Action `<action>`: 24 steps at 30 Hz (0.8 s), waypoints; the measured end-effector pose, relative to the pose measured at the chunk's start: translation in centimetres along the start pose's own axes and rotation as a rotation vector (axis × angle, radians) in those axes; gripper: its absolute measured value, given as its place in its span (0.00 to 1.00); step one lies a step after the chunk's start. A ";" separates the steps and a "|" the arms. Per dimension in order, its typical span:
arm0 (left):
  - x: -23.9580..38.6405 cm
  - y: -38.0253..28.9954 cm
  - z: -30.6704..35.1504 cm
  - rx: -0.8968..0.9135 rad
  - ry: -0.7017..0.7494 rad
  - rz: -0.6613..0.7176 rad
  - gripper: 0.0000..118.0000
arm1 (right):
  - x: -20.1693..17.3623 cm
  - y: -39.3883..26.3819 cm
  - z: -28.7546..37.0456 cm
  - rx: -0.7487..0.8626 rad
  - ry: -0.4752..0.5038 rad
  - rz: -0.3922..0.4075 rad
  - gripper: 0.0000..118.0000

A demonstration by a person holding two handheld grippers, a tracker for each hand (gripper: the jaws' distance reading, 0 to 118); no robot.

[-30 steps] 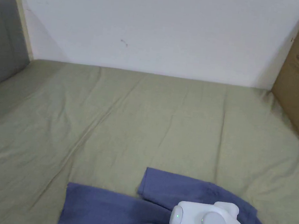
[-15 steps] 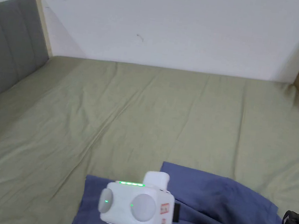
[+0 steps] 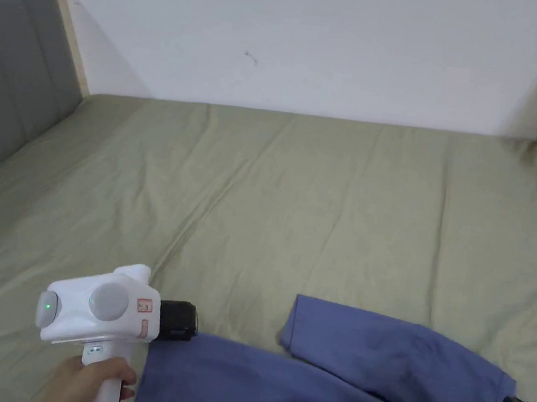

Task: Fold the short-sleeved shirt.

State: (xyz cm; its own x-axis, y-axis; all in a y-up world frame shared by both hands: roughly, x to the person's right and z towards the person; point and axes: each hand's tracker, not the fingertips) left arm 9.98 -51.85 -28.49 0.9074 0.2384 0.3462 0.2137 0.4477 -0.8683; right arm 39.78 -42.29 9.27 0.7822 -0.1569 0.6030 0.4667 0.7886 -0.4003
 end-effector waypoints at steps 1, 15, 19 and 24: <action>0.2 -0.1 -0.8 -0.018 0.015 -0.006 0.88 | 0.1 0.0 -0.1 -0.005 0.005 -0.004 0.01; 1.2 -0.6 2.7 0.086 0.092 -0.124 0.06 | 3.0 4.0 -3.0 -0.039 0.147 -0.007 0.01; 1.5 -0.2 5.6 0.143 0.044 -0.140 0.05 | 2.5 8.9 -7.8 -0.086 0.136 0.084 0.66; 1.4 0.4 6.5 0.172 0.025 -0.153 0.05 | 0.5 10.6 -19.0 -0.341 0.222 0.173 0.86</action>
State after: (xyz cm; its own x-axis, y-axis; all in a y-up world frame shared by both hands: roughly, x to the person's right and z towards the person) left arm 8.99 -45.79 -26.05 0.8781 0.1363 0.4587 0.2866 0.6180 -0.7321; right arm 52.94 -45.32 -7.83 0.9129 -0.1931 0.3595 0.4019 0.5786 -0.7097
